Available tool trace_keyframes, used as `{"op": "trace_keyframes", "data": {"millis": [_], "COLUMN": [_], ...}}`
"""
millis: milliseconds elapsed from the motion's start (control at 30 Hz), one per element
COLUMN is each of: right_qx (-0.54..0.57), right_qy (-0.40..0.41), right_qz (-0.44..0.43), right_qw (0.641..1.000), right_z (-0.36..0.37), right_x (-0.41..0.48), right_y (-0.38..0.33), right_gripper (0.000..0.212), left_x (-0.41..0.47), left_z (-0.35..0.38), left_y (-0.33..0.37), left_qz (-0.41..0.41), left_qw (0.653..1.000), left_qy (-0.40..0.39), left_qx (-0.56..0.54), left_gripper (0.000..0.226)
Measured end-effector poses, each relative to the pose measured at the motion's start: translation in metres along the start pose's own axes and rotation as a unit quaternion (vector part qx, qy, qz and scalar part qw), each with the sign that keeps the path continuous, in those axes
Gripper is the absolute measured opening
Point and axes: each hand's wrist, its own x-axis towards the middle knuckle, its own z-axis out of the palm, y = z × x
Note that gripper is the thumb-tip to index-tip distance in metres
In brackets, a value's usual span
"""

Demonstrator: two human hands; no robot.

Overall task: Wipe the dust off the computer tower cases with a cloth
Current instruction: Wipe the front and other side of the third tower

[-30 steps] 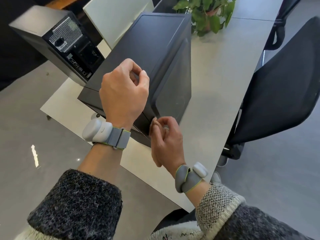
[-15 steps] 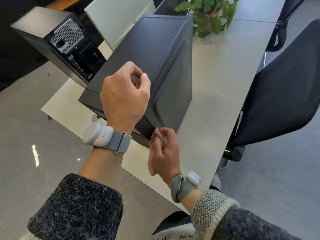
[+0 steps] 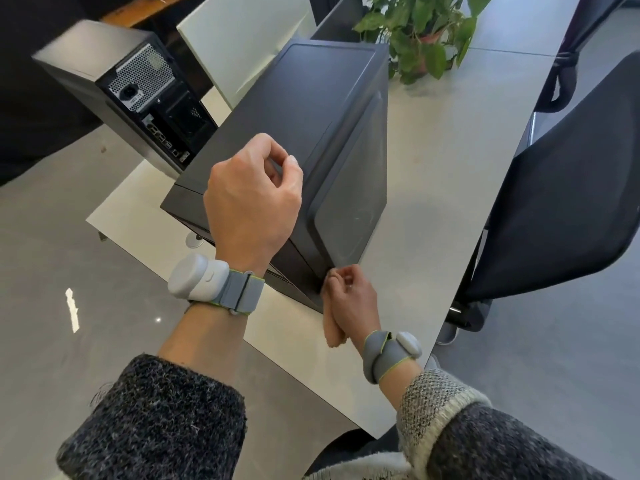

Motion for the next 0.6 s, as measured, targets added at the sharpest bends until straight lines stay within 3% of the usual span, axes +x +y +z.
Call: {"op": "trace_keyframes", "data": {"millis": [200, 400, 600], "right_qx": [0.089, 0.000, 0.100], "right_qy": [0.069, 0.013, 0.049], "right_qz": [-0.131, 0.018, -0.156], "right_qw": [0.985, 1.000, 0.981], "right_z": [-0.008, -0.016, -0.014], "right_x": [-0.001, 0.029, 0.013], "right_y": [-0.043, -0.018, -0.058], "right_gripper": [0.007, 0.012, 0.009], "left_x": [0.001, -0.001, 0.000], "left_z": [0.000, 0.001, 0.000], "left_y": [0.002, 0.002, 0.004], "left_qz": [0.005, 0.007, 0.002], "left_qw": [1.000, 1.000, 1.000], "left_qy": [0.004, -0.001, 0.000], "left_qx": [0.006, 0.010, 0.019], "left_gripper": [0.019, 0.019, 0.021]}}
